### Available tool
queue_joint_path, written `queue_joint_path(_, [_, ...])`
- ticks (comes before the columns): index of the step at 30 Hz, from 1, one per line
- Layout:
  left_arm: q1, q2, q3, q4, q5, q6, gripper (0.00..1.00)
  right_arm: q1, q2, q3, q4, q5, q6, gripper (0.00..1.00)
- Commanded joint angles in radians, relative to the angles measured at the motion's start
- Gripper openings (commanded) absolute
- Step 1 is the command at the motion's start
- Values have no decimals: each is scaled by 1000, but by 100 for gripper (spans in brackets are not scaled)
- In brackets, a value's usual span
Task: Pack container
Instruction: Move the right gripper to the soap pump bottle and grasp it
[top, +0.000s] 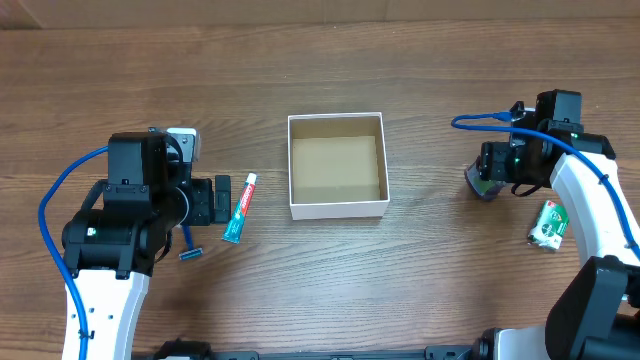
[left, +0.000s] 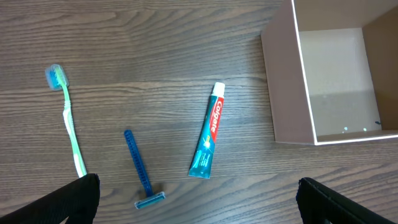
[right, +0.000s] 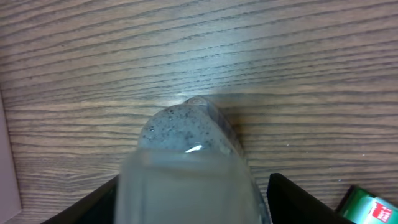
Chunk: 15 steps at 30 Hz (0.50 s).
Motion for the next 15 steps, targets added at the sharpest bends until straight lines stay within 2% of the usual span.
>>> queue_joint_path(1, [-4, 2, 23, 4, 18, -18, 100, -2, 1, -12, 7, 17, 1, 66])
queue_joint_path(5, [-4, 2, 23, 4, 18, -18, 100, -2, 1, -12, 8, 17, 1, 56])
queue_joint_path(15, [-4, 2, 23, 4, 18, -18, 100, -2, 1, -14, 8, 16, 1, 49])
